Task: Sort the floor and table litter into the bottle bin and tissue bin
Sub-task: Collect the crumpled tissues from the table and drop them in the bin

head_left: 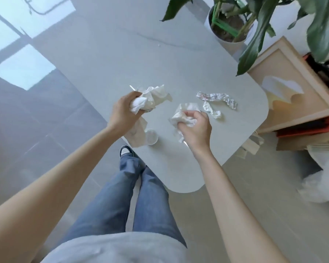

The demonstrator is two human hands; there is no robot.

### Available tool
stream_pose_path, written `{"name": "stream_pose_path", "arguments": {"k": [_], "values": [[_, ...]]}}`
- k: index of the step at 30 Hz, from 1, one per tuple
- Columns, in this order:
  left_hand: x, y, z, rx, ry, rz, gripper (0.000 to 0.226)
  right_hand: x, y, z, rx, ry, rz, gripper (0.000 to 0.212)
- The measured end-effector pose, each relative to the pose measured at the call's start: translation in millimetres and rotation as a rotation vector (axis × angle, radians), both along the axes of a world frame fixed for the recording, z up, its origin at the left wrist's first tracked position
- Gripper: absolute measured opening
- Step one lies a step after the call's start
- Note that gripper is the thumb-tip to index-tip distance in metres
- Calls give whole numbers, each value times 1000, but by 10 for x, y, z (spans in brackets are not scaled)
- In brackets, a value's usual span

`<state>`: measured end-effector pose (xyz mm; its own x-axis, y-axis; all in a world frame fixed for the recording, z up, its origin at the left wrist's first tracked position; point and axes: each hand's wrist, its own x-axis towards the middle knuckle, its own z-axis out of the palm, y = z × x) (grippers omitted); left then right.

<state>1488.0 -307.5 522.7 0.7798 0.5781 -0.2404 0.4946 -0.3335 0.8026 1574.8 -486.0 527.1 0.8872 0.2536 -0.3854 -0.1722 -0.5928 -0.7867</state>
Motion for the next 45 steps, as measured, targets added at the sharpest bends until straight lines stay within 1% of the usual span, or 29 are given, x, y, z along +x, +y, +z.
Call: {"name": "stream_pose_path", "arguments": {"k": [3, 7, 10, 14, 17, 18, 22, 26, 29, 34, 39, 42, 45], "values": [[-560, 192, 354, -67, -8, 112, 25, -276, 236, 364, 34, 42, 81, 27], [-1309, 518, 702, -47, -5, 263, 26, -777, 729, 712, 85, 157, 212, 24], [-1881, 823, 840, -32, -3, 408, 26, -1158, 1226, 929, 90, 140, 393, 23], [-2734, 1275, 939, -74, -44, 613, 25, -1734, 2039, 1130, 83, 140, 579, 19], [-3454, 1634, 988, -76, -83, 768, 35, -2295, 2696, 1250, 99, 165, 718, 20], [-3710, 1761, 1011, -86, -97, 816, 35, -2500, 2913, 1277, 105, 168, 761, 22], [-4666, 2257, 1140, -82, -164, 967, 20, -3328, 3721, 1274, 91, 125, 914, 14], [-5426, 2688, 1265, -58, -189, 1118, 16, -4118, 4461, 1319, 98, 126, 1068, 20], [-5900, 2975, 1277, -16, -167, 1230, 20, -4606, 5035, 1363, 121, 129, 1166, 20], [-6496, 3460, 1184, -41, -169, 1452, 26, -5324, 6018, 1246, 111, 109, 1352, 20], [-6980, 4008, 1184, -28, -213, 1696, 31, -6053, 7027, 1150, 85, 129, 1615, 22], [-7287, 4270, 1221, -27, -202, 1835, 27, -6512, 7554, 1200, 73, 87, 1797, 25], [-7609, 4463, 1234, -13, -215, 1987, 31, -7059, 7989, 1227, 49, 72, 1991, 25]]}}
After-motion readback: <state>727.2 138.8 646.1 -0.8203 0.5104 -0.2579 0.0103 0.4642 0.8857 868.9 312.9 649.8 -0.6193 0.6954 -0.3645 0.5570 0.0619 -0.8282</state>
